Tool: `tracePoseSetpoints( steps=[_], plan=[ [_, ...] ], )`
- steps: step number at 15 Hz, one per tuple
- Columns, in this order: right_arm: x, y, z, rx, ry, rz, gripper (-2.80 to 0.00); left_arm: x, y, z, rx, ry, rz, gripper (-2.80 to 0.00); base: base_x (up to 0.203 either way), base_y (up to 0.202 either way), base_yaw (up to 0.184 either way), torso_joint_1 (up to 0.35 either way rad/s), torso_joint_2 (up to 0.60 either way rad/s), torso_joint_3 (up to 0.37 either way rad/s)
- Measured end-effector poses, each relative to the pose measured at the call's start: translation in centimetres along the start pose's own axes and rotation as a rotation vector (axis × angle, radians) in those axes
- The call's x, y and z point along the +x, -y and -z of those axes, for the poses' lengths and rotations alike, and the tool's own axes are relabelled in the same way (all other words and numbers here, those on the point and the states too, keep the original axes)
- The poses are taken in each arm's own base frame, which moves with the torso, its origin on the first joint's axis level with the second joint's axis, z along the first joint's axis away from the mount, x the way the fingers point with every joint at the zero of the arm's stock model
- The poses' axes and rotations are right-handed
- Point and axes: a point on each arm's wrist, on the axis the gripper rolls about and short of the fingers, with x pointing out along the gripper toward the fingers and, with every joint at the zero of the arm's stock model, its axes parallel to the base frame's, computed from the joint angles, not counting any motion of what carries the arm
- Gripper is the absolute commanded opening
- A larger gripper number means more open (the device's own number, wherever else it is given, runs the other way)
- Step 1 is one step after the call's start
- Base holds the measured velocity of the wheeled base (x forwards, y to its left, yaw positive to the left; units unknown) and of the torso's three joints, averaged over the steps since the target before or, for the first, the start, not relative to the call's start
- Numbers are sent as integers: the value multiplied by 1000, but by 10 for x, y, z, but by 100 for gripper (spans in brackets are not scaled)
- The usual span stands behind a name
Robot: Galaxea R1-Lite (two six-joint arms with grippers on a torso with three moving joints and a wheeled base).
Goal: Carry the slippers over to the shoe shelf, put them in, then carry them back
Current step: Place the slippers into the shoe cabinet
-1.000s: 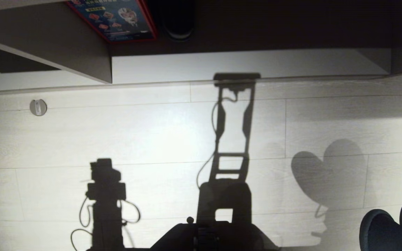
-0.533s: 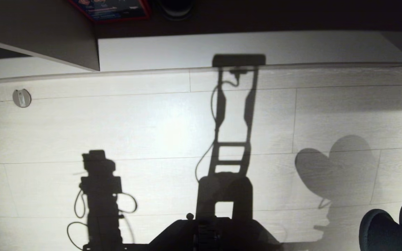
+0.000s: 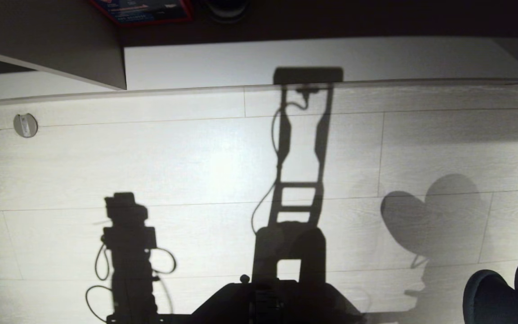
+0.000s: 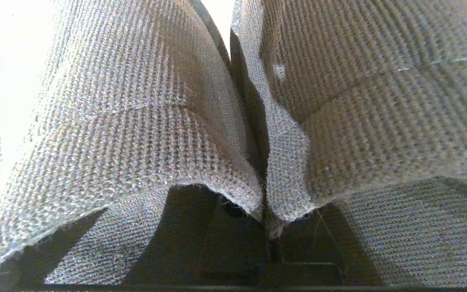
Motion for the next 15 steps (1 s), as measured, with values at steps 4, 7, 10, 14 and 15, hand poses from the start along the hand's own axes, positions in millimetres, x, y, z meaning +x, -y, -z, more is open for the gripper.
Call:
tracePoseSetpoints(
  steps=[4,7,10,14,15],
  plan=[
    [0,0,0,0,-1,-1,-280,0,0,0,0,0,0,-280,0,0,0,0,0,0],
    [0,0,0,0,-1,0,-280,0,0,0,0,0,0,-280,0,0,0,0,0,0],
    [0,0,0,0,1,1,-280,0,0,0,0,0,0,-280,0,0,0,0,0,0],
    [-2,0,-6,-19,21,-11,-280,0,0,0,0,0,0,-280,0,0,0,0,0,0],
    [-3,0,-9,-19,28,-19,-280,0,0,0,0,0,0,-280,0,0,0,0,0,0]
  ],
)
